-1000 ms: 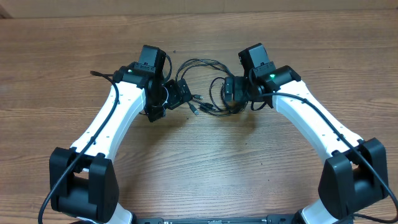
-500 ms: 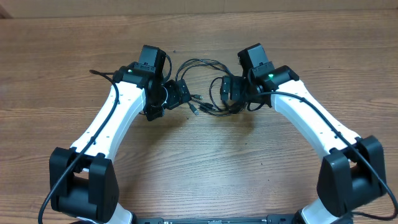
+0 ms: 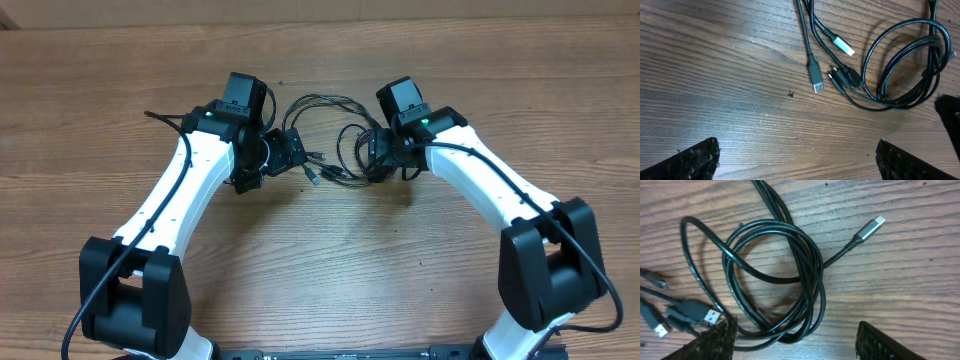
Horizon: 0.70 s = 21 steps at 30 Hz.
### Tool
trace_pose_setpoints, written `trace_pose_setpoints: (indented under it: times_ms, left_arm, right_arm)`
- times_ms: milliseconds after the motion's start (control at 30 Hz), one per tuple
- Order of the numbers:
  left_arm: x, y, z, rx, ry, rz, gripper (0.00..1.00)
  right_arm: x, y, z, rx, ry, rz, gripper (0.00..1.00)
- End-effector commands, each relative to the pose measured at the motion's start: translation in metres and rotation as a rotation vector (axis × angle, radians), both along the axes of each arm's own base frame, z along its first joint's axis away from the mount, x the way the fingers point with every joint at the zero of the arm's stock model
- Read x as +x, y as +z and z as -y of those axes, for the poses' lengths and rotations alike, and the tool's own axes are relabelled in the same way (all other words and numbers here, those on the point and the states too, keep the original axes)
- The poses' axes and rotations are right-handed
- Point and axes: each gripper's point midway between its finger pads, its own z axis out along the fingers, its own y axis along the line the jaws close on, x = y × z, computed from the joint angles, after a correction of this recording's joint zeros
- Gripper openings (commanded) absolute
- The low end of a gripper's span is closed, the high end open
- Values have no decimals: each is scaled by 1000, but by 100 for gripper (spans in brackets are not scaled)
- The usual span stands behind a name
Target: Untangle cables
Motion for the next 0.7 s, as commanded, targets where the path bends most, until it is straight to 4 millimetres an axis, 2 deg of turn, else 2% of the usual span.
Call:
trace_pose_setpoints:
  times_ms: [0, 100, 200, 233, 500, 667]
  left_arm:
    - [4, 14, 2, 2, -25, 49, 100]
    - [4, 14, 2, 2, -25, 50, 100]
    - [4, 14, 2, 2, -25, 50, 100]
    - [4, 14, 2, 2, -25, 50, 100]
    - [4, 14, 2, 2, -25, 50, 100]
    - [4, 14, 2, 3, -25, 50, 100]
  right_arm:
    - [2, -16, 10, -45, 18, -26, 75]
    - [3, -25, 13, -50, 11, -43, 73]
    - [4, -33, 14, -47, 7, -54, 66]
    - [5, -34, 13, -48, 7, -54, 63]
    - [15, -36, 10, -34, 7, -18, 56]
    - [19, -51, 7, -29, 9, -30, 46]
